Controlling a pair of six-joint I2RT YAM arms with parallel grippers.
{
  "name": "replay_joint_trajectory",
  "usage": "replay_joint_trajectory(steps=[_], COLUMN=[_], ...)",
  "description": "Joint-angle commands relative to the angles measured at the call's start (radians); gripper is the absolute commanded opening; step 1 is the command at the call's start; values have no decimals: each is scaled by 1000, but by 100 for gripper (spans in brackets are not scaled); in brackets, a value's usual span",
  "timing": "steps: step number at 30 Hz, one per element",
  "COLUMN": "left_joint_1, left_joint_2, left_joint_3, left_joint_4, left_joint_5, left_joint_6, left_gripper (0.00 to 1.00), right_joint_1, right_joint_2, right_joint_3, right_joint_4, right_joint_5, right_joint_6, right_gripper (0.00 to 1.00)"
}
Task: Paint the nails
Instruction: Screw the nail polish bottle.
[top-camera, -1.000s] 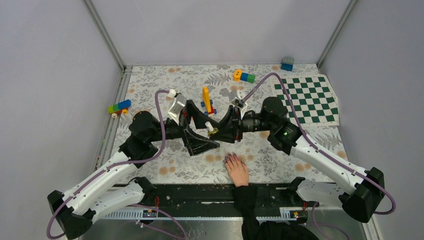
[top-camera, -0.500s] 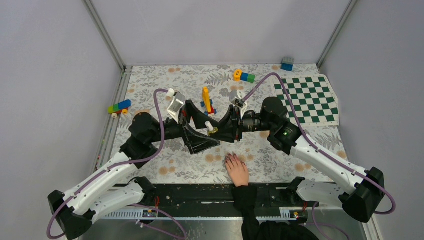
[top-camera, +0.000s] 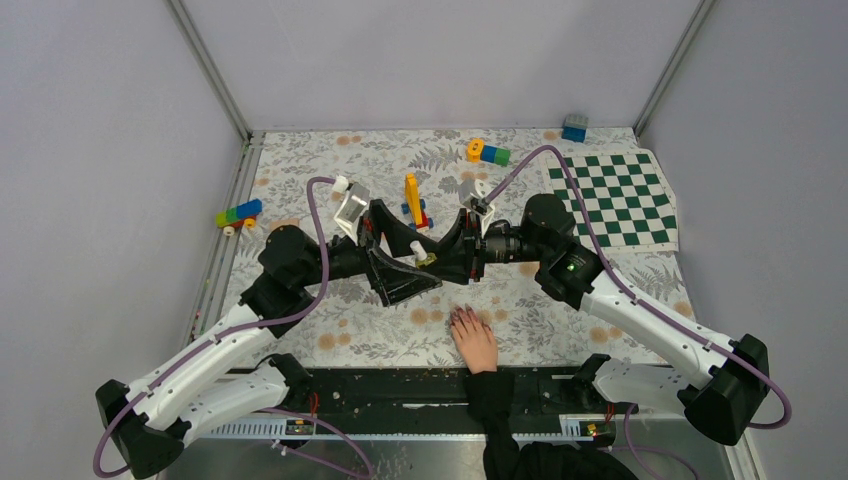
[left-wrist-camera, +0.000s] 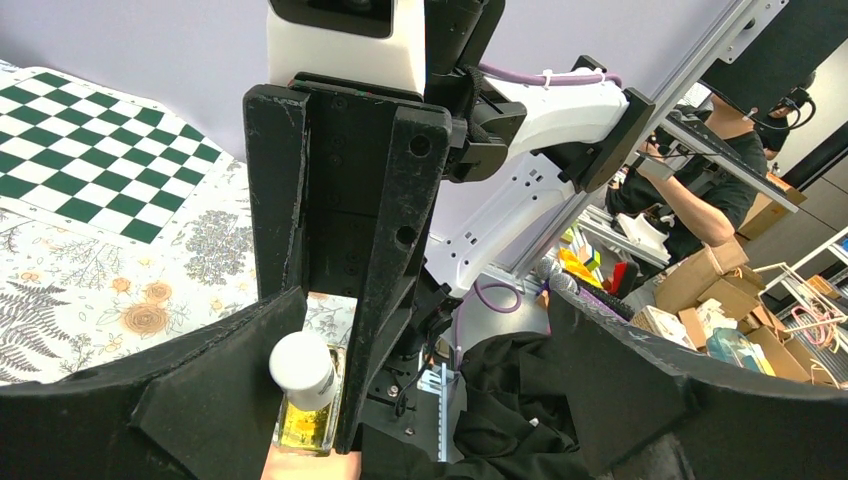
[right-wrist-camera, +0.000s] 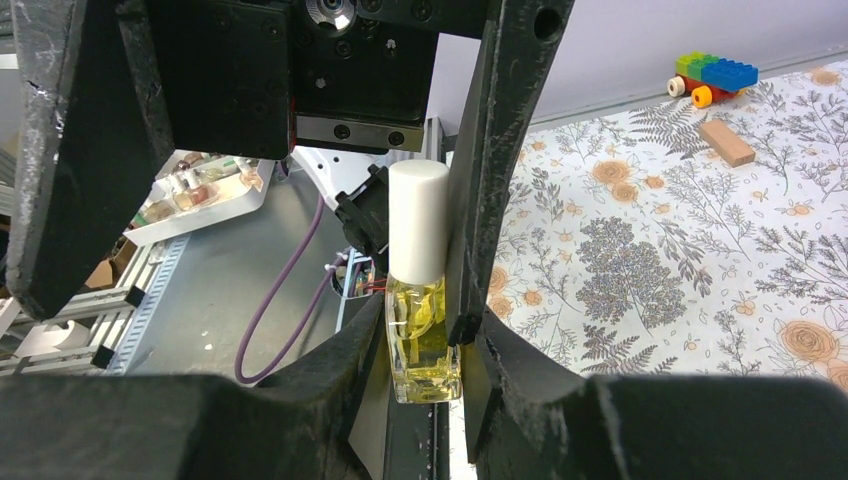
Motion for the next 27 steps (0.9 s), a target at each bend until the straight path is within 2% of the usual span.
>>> replay_joint_trajectory(steps=[1,19,27], left_joint_1=[31,31,32], left_joint_2=[9,21,20], left_joint_3=[-9,5,23], left_joint_4=[-35,-24,-18], left_joint_5=[-209,-293,-277], left_joint_6=[32,-31,-30], left_gripper=[99,99,99], right_joint_1=[23,29,28], right_joint_2=[-59,-59,-62], right_joint_3=[19,19,15], right_joint_4=[73,52,36], right_joint_5=[-50,-16,-14], right_joint_6=[-20,-33,-44], right_gripper=[0,0,0])
